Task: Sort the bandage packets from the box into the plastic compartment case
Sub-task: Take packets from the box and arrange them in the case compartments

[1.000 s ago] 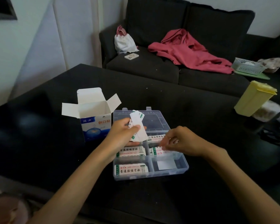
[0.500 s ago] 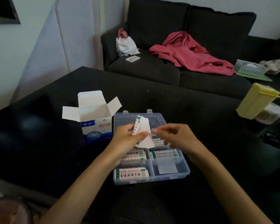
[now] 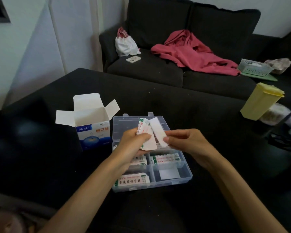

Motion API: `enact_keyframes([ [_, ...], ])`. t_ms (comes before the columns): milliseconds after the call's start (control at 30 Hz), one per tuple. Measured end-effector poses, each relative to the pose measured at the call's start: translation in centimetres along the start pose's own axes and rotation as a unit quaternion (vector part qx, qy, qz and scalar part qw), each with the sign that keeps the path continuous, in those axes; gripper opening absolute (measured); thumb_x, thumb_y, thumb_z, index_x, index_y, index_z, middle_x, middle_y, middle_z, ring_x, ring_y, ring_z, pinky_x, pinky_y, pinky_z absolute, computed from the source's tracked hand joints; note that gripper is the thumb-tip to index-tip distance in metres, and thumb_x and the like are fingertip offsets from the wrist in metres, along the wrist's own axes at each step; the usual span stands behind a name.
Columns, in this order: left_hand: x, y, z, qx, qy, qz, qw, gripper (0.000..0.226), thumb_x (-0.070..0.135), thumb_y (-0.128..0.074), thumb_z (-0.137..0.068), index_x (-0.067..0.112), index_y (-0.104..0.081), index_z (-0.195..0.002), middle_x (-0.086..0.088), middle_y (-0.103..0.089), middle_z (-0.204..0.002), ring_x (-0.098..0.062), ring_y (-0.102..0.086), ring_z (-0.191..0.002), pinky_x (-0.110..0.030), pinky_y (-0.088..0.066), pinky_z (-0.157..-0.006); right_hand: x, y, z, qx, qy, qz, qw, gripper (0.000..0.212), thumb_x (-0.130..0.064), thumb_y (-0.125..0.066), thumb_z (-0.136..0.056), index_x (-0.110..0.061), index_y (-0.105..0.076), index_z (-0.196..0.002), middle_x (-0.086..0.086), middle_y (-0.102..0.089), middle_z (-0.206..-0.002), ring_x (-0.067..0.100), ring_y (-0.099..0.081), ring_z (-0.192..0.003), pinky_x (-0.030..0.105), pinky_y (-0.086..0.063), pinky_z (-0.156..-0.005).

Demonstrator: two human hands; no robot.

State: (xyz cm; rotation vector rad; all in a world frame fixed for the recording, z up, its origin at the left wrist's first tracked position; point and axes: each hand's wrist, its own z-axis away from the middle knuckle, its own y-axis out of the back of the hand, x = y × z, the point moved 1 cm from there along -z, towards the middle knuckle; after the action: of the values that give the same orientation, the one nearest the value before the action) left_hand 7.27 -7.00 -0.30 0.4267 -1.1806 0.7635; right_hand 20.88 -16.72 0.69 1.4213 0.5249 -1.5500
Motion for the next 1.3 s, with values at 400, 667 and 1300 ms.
enact_keyframes([
  [400,0.6,1.9,-0.6,0.029,0.018,0.165,0.986,0.042,0.013,-0.036,-0.100,0.014,-0.033,-0.142,-0.006,-0.069,-0.095,-0.022,-0.065,-0.094,-0.041,-0.053,-0.082,4.1,1.4,1.4,0.024,0.350,0.583,0.733,0.031,-0.020,-0.078,-0.070,-0.025,-0.070,-0.100,-0.005,-0.065,-0.093,0.009,-0.061,-0.081,0.020,-0.053,-0.060],
  [667,0.7,1.9,-0.5,0.024,0.028,0.173,0.984,0.036,0.018,-0.034,-0.102,0.013,-0.038,-0.137,-0.008,-0.069,-0.094,-0.024,-0.064,-0.092,-0.041,-0.053,-0.077,3.5,1.4,1.9,-0.028,0.264,0.503,0.823,0.027,-0.023,-0.051,-0.091,-0.030,-0.063,-0.114,-0.014,-0.055,-0.117,-0.005,-0.047,-0.105,0.014,-0.043,-0.088],
  [1300,-0.5,0.0,-0.1,-0.066,0.012,0.015,0.998,0.018,0.017,-0.053,-0.094,0.019,-0.064,-0.108,0.000,-0.075,-0.084,-0.011,-0.071,-0.078,-0.023,-0.057,-0.064,1.1,-3.7,0.4,0.084,0.014,-0.142,0.986,0.014,-0.021,-0.063,-0.086,-0.009,-0.068,-0.093,0.004,-0.073,-0.085,0.013,-0.071,-0.077,0.023,-0.056,-0.067],
])
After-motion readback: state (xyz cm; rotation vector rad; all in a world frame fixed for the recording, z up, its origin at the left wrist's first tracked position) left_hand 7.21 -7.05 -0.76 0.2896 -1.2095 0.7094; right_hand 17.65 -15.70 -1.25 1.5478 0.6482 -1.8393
